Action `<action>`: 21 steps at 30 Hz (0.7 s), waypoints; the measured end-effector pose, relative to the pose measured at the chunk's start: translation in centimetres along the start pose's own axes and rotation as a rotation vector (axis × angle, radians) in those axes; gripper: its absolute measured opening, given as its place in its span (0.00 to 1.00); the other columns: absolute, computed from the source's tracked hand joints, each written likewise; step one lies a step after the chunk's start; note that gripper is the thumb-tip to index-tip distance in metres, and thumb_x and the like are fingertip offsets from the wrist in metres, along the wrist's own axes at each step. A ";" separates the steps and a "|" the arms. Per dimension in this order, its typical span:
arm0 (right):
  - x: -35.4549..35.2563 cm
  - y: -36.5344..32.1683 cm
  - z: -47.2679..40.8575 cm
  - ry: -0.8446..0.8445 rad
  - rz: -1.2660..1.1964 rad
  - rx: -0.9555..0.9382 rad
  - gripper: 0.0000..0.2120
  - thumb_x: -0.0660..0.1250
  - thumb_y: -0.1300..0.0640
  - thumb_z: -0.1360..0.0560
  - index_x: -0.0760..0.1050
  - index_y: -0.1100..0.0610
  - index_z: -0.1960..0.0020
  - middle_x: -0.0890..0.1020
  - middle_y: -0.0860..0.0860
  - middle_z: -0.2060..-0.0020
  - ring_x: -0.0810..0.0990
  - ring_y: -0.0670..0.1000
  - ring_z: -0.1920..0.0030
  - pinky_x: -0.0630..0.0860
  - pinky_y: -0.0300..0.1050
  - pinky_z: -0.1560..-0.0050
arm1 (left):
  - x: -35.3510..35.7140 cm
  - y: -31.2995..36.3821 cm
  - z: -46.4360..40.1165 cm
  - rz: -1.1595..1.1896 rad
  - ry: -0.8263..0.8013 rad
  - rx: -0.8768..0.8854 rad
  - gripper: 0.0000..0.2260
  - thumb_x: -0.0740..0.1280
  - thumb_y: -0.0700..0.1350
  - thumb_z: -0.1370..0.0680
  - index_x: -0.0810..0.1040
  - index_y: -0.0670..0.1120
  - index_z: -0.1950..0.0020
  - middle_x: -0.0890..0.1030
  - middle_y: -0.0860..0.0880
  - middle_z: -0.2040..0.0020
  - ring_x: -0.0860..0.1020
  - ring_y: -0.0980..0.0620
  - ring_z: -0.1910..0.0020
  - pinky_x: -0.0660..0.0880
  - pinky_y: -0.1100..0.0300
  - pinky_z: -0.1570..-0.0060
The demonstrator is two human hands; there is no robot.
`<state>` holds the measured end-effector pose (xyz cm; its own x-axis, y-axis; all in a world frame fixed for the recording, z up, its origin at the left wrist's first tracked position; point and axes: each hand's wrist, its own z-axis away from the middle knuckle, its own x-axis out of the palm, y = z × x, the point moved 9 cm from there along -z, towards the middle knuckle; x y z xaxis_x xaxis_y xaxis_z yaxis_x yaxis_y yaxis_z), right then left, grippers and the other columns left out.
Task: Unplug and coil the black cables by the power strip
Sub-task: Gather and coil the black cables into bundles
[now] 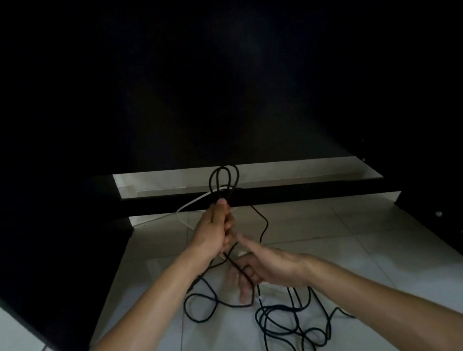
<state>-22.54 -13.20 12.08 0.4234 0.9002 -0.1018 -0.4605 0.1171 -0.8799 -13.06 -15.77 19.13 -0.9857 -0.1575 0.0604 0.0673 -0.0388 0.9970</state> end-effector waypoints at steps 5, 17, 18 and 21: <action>-6.1 1.8 2.0 0.119 0.696 0.239 0.12 0.64 0.49 0.24 0.78 0.58 0.52 0.79 0.51 0.60 0.80 0.49 0.56 0.73 0.48 0.48 | -3.7 -1.6 -1.2 -0.258 0.151 0.035 0.20 0.50 0.58 0.17 0.67 0.49 0.63 0.66 0.52 0.71 0.64 0.54 0.77 0.61 0.60 0.73; -8.3 -10.8 5.9 0.371 0.161 -0.174 0.11 0.61 0.61 0.19 0.83 0.58 0.50 0.85 0.49 0.52 0.80 0.51 0.53 0.83 0.51 0.49 | 1.2 -0.7 0.4 -0.385 0.064 0.235 0.17 0.48 0.51 0.16 0.75 0.48 0.48 0.81 0.52 0.59 0.75 0.66 0.69 0.68 0.70 0.67; -8.3 -11.5 5.9 0.411 0.227 -0.192 0.12 0.61 0.61 0.20 0.83 0.58 0.50 0.85 0.48 0.53 0.80 0.50 0.52 0.83 0.52 0.49 | 1.8 -0.4 0.7 -0.378 0.041 0.248 0.16 0.48 0.49 0.15 0.75 0.48 0.45 0.81 0.54 0.58 0.76 0.67 0.65 0.69 0.73 0.64; -9.6 -13.1 6.6 0.617 0.253 -0.277 0.09 0.65 0.61 0.21 0.84 0.55 0.53 0.83 0.51 0.55 0.82 0.48 0.54 0.84 0.48 0.54 | 2.7 -0.5 1.2 -0.332 -0.021 0.233 0.17 0.47 0.53 0.16 0.74 0.53 0.40 0.84 0.55 0.56 0.76 0.65 0.60 0.71 0.66 0.53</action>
<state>-25.71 -20.66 27.66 0.7311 0.4752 -0.4896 -0.4226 -0.2479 -0.8717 -15.97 -15.01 18.88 -0.9510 -0.1533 -0.2683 -0.2898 0.1406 0.9467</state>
